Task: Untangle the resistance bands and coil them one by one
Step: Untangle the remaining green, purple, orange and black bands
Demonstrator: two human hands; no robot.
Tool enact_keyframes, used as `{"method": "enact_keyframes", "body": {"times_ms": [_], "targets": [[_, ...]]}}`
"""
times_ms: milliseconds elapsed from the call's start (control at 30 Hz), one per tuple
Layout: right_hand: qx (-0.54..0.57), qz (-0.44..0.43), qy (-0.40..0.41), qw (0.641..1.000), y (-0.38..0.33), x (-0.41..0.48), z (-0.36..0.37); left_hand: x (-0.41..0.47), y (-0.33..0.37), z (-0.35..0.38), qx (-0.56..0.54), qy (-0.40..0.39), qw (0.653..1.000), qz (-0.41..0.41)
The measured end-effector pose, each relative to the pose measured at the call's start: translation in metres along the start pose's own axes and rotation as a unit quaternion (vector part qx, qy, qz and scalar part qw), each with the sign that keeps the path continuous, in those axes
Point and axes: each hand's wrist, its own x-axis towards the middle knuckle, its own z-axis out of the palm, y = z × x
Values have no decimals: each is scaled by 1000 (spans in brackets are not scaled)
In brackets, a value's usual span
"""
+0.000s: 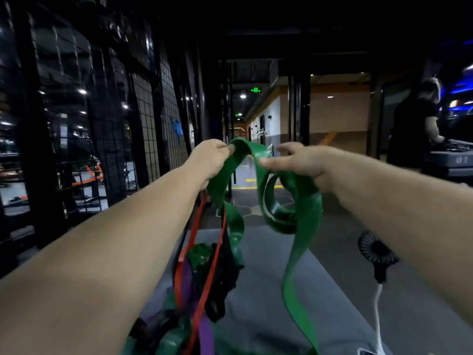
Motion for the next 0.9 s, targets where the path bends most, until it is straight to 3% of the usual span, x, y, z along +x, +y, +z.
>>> {"method": "enact_keyframes", "body": {"times_ms": [100, 333, 467, 600, 700, 900], "targets": [[91, -24, -48, 994, -2, 14, 36, 0, 6, 2, -34, -9, 999, -14], [178, -74, 83, 978, 6, 43, 73, -3, 0, -7, -129, 22, 991, -34], [197, -79, 65, 975, 6, 41, 75, -10, -17, -4, -177, 17, 984, -32], [213, -55, 90, 971, 6, 40, 81, -15, -20, 0, -190, -28, 981, 2], [298, -58, 80, 949, -3, 30, 70, -19, -41, -1, -197, -72, 978, 4], [398, -135, 65, 905, -44, 23, 33, -44, -95, 21, -199, -203, 958, -32]]}}
